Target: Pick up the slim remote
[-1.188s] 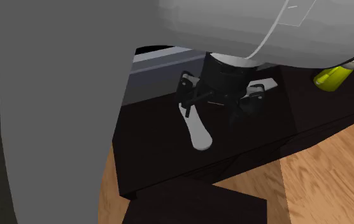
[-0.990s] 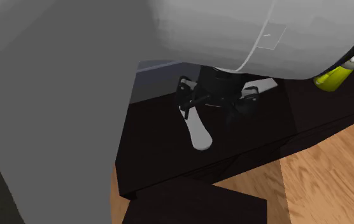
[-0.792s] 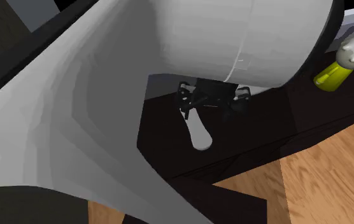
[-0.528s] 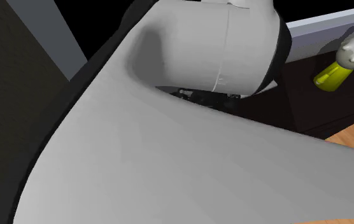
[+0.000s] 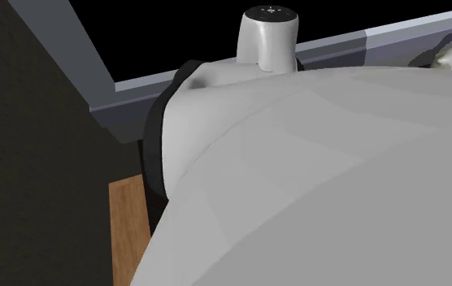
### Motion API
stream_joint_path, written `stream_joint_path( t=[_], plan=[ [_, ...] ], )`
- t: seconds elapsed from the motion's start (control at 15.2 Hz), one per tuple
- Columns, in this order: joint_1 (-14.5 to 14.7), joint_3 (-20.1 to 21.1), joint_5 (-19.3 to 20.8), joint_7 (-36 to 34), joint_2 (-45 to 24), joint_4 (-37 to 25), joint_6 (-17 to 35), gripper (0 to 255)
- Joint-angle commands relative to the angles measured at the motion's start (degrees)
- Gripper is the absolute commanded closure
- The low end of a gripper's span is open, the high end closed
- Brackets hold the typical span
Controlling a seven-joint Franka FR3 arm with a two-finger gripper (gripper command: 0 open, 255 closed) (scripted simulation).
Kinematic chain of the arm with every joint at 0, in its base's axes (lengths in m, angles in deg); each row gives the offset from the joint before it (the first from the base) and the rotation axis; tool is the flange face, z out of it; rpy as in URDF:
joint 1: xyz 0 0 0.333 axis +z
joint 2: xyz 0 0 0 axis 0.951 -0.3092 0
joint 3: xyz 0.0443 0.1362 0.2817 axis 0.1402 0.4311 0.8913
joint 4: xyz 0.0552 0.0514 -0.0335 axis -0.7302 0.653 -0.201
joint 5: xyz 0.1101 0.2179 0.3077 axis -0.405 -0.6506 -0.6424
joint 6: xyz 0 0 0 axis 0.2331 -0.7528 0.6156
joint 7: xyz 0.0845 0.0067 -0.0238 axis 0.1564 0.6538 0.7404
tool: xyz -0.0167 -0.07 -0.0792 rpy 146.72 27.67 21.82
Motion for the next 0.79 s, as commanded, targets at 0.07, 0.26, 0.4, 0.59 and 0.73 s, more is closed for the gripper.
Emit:
stream_joint_path(
  t=[0.07, 0.26, 0.4, 0.59, 0.73],
  plan=[
    [0.42, 0.32, 0.44, 1.11, -3.16, 0.63, 4.31, 0],
    [0.37, 0.39, 0.56, 0.97, -4.73, 1.76, 7.01, 0],
    [0.33, 0.45, 0.66, 0.87, -5.86, 2.45, 8.82, 0],
    [0.30, 0.49, 0.75, 0.78, -6.79, 2.96, 10.26, 0],
    [0.32, 0.52, 0.74, 0.73, -6.75, 2.95, 10.22, 255]
  ],
)
